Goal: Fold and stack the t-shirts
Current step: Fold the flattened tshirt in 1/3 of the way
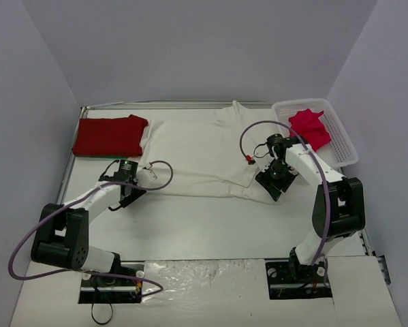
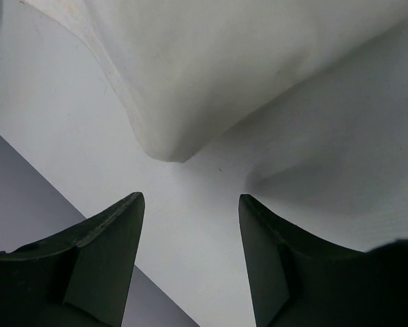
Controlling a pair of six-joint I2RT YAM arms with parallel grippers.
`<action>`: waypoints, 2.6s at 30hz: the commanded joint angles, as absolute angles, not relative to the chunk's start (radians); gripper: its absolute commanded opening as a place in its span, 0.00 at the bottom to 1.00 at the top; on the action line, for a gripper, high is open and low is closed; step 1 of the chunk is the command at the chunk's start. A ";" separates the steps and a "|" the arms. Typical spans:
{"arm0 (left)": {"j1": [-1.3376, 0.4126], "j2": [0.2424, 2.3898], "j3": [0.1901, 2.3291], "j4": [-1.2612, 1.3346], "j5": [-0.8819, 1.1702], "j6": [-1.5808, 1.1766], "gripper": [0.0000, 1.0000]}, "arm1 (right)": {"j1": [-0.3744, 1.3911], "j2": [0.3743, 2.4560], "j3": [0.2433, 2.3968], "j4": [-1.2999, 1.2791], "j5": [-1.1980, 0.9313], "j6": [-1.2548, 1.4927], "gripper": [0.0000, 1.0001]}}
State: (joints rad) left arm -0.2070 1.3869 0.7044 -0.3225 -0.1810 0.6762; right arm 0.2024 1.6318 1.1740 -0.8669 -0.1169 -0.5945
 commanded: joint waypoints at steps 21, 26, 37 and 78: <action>-0.187 1.511 0.729 -0.229 -0.126 0.667 0.02 | 0.196 1.664 1.143 -0.884 -0.074 -0.571 0.47; -0.187 1.522 0.736 -0.227 -0.118 0.644 0.03 | 0.196 1.681 1.118 -0.867 -0.058 -0.572 0.47; -0.187 1.487 0.729 -0.253 -0.118 0.630 0.02 | 0.195 1.784 1.101 -0.787 -0.041 -0.578 0.46; -0.192 1.170 0.684 -0.447 0.000 0.701 0.43 | 0.078 1.568 1.045 -0.881 -0.071 -0.672 0.00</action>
State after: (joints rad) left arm -0.1944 1.1591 0.7071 -0.4721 -0.0319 0.6746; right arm 0.0837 1.5520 1.0485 -0.8238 -0.0574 -0.6632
